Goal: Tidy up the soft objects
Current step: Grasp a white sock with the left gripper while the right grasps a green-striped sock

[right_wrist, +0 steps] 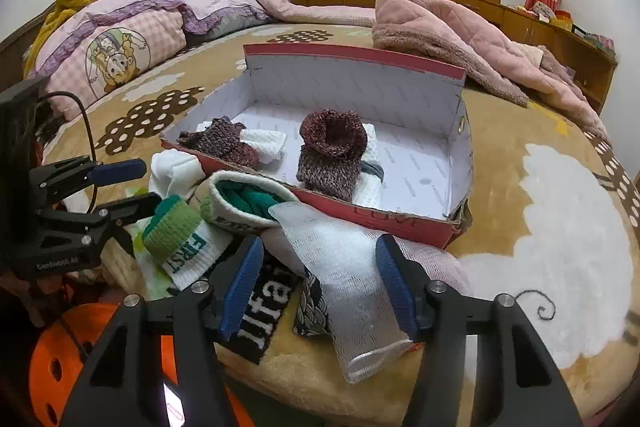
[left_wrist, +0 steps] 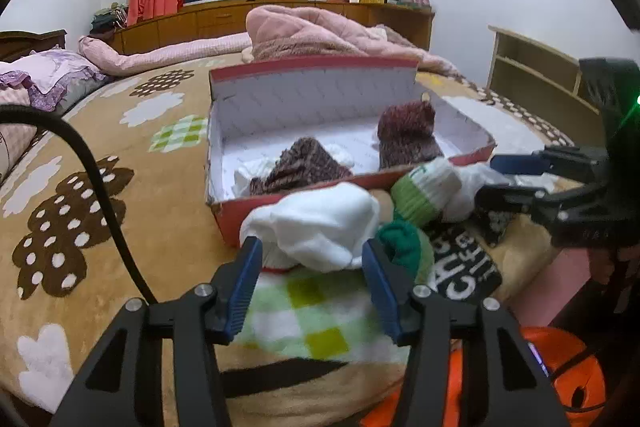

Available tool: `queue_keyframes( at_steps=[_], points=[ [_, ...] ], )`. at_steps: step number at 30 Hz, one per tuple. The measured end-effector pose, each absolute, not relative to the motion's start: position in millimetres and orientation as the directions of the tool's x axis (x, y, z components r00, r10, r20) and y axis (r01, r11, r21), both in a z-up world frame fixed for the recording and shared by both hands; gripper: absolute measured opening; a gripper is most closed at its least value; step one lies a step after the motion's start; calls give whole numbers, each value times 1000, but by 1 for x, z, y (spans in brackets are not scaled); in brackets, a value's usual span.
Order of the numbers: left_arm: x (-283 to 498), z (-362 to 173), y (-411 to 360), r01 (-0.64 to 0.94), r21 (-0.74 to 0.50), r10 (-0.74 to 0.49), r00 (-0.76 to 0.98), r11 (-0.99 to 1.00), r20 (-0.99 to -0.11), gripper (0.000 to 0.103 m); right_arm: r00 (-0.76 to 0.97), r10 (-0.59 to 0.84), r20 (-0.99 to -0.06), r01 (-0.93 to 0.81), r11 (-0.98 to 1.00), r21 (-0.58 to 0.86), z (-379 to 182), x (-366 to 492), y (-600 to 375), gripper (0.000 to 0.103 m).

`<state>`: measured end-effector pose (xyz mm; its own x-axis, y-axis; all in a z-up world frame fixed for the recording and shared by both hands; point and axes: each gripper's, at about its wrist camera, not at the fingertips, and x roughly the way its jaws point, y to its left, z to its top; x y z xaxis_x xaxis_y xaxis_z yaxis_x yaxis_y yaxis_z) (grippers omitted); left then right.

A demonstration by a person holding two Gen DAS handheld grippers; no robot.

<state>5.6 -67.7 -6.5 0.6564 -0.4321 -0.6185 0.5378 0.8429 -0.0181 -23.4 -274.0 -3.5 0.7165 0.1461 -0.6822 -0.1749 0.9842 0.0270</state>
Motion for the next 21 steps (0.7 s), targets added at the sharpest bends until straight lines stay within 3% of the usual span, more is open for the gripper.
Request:
queue_keyframes(
  at_steps=[6, 12, 14, 19, 21],
  points=[
    [10, 1, -64, 558, -75, -489, 645, 826, -587, 55, 752, 147, -642, -175, 984, 21, 5, -28, -272, 55],
    [34, -10, -74, 531, -124, -479, 610, 838, -631, 55, 799, 197, -569, -230, 973, 14, 18, -30, -257, 55],
    [42, -12, -75, 520, -152, -486, 600, 841, -636, 52, 787, 212, -580, -251, 968, 12, 15, -26, -252, 55],
    [42, -13, -78, 532, -143, -488, 593, 834, -640, 25, 746, 235, -624, -285, 958, 20, 0, -14, -241, 55],
    [39, -12, -78, 543, -115, -484, 607, 832, -631, 22, 743, 242, -624, -297, 955, 16, -3, -12, -238, 55]
  ],
)
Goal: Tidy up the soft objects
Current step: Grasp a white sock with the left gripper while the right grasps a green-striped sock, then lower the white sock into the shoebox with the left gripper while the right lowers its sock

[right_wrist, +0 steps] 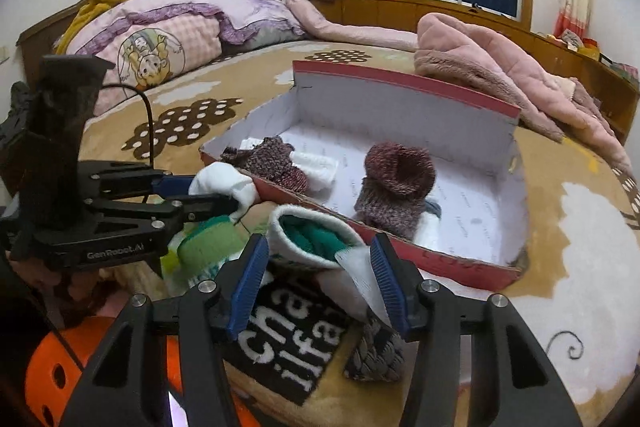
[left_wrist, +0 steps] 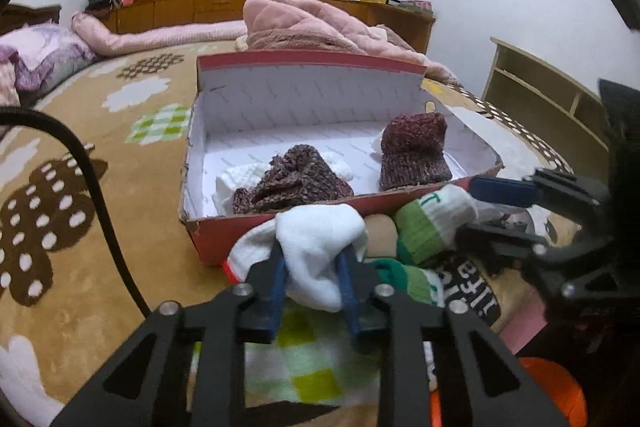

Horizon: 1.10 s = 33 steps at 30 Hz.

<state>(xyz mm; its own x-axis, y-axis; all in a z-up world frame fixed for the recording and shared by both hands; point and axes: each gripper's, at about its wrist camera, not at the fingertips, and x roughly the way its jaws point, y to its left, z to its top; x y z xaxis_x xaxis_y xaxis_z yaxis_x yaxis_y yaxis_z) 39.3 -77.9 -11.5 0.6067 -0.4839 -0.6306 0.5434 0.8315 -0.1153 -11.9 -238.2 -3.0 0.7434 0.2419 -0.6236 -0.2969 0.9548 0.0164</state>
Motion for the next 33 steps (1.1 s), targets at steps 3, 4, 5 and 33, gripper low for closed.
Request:
queue_keyframes(
  at_steps=[3, 4, 5, 33],
  points=[
    [37, -10, -77, 553, -114, -494, 611, 826, -619, 18, 743, 251, -621, -329, 944, -11, -7, -7, -233, 55],
    [36, -10, -76, 557, -110, -496, 612, 823, -616, 18, 741, 252, -622, -332, 943, -15, -8, -5, -232, 54],
    [35, -10, -77, 559, -103, -495, 615, 822, -614, 18, 738, 256, -624, -339, 941, -15, -10, -3, -230, 51],
    [22, 38, -74, 561, -55, -521, 724, 826, -452, 16, 809, 312, -499, -352, 936, 14, 30, -14, -239, 15]
  ],
)
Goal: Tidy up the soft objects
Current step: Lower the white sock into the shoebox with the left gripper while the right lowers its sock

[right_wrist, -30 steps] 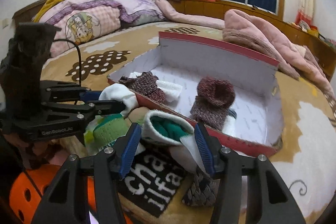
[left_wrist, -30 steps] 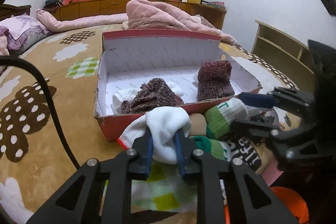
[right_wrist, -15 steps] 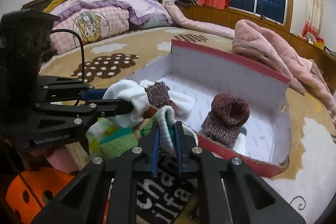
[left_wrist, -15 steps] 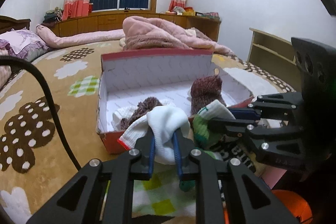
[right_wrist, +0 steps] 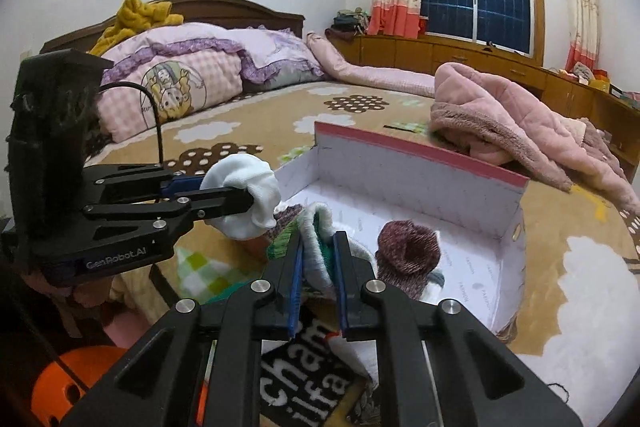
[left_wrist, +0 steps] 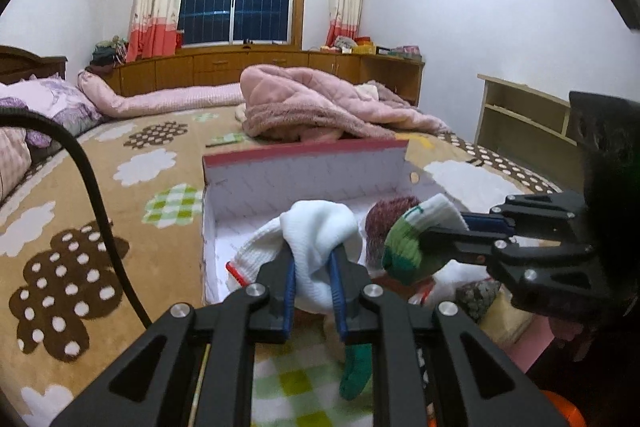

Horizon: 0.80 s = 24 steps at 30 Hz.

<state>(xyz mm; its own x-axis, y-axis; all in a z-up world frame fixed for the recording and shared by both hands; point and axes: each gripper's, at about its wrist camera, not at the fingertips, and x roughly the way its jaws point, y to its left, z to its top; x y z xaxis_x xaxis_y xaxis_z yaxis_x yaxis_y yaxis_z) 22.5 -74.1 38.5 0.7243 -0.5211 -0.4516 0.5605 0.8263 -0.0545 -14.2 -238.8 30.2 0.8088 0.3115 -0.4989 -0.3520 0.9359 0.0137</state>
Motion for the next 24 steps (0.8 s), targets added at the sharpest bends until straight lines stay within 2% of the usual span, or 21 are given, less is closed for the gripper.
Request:
queue_keyframes(
  at_steps=[15, 24],
  points=[
    [36, 51, -74, 494, -59, -474, 786, 868, -398, 16, 862, 263, -433, -262, 963, 63, 55, -5, -261, 15],
    [56, 44, -85, 496, -51, -470, 780, 867, -414, 16, 872, 137, -470, -133, 990, 42, 47, 19, -273, 16]
  ],
)
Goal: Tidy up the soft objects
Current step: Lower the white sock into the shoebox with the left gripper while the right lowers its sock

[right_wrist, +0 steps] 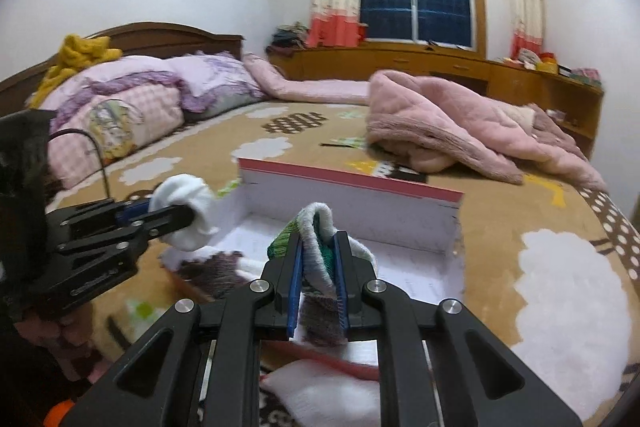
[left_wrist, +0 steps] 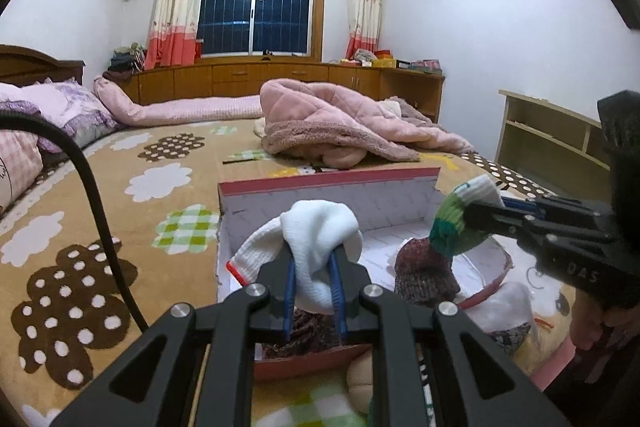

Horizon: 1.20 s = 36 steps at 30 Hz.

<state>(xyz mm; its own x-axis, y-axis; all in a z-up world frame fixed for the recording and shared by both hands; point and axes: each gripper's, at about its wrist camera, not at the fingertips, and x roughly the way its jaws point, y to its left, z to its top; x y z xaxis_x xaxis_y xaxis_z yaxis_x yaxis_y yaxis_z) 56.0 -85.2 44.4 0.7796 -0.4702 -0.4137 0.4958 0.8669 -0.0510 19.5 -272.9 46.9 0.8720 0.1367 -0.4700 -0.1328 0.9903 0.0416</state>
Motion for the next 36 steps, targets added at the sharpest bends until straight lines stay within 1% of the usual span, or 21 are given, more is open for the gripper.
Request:
queue_keyframes(
  at_steps=[5, 8, 11, 18, 21, 23, 25, 26, 27, 28, 30, 32, 33, 34, 36],
  points=[
    [69, 34, -94, 493, -44, -458, 767, 869, -450, 16, 859, 63, -508, -70, 998, 6, 36, 38, -283, 16],
    [81, 26, -100, 494, -36, -449, 756, 869, -477, 16, 844, 63, -533, -62, 998, 18, 28, 46, -286, 16],
    [94, 21, -108, 497, -28, -445, 748, 867, -493, 16, 837, 46, -545, -55, 998, 1, 23, 55, -283, 17],
    [117, 5, -113, 498, -62, -446, 708, 865, -548, 16, 792, 88, -604, -80, 996, 41, 8, 85, -277, 17],
    [120, -1, -117, 500, -61, -441, 693, 864, -570, 16, 760, 122, -638, -136, 990, 28, 2, 94, -263, 18],
    [121, -5, -119, 496, -62, -435, 688, 866, -581, 17, 744, 114, -659, -157, 988, -6, -3, 98, -253, 19],
    [125, -8, -118, 483, -88, -437, 682, 871, -587, 22, 746, 89, -660, -135, 991, -20, -4, 99, -252, 22],
    [126, -9, -117, 478, -93, -435, 681, 874, -589, 25, 744, 89, -662, -135, 991, -18, -4, 99, -251, 25],
    [128, -9, -117, 474, -95, -433, 683, 875, -589, 35, 743, 86, -664, -133, 991, -20, -5, 99, -251, 30],
    [128, -10, -117, 467, -91, -425, 687, 880, -589, 46, 738, 78, -670, -126, 992, -23, -6, 100, -251, 32],
    [130, -13, -115, 446, -87, -405, 695, 891, -594, 57, 732, 55, -680, -110, 993, -38, -9, 101, -252, 38],
    [131, -15, -114, 440, -93, -405, 695, 893, -594, 62, 711, 37, -702, -100, 994, -50, -14, 105, -254, 42],
    [130, -16, -114, 443, -90, -405, 695, 892, -594, 73, 708, 39, -705, -100, 994, -45, -14, 105, -255, 42],
    [129, -18, -117, 450, -77, -403, 695, 890, -595, 77, 709, 47, -703, -100, 994, -35, -14, 105, -256, 43],
    [125, -21, -122, 456, -49, -392, 700, 889, -597, 78, 704, 42, -709, -85, 996, -26, -16, 105, -260, 46]
  ],
)
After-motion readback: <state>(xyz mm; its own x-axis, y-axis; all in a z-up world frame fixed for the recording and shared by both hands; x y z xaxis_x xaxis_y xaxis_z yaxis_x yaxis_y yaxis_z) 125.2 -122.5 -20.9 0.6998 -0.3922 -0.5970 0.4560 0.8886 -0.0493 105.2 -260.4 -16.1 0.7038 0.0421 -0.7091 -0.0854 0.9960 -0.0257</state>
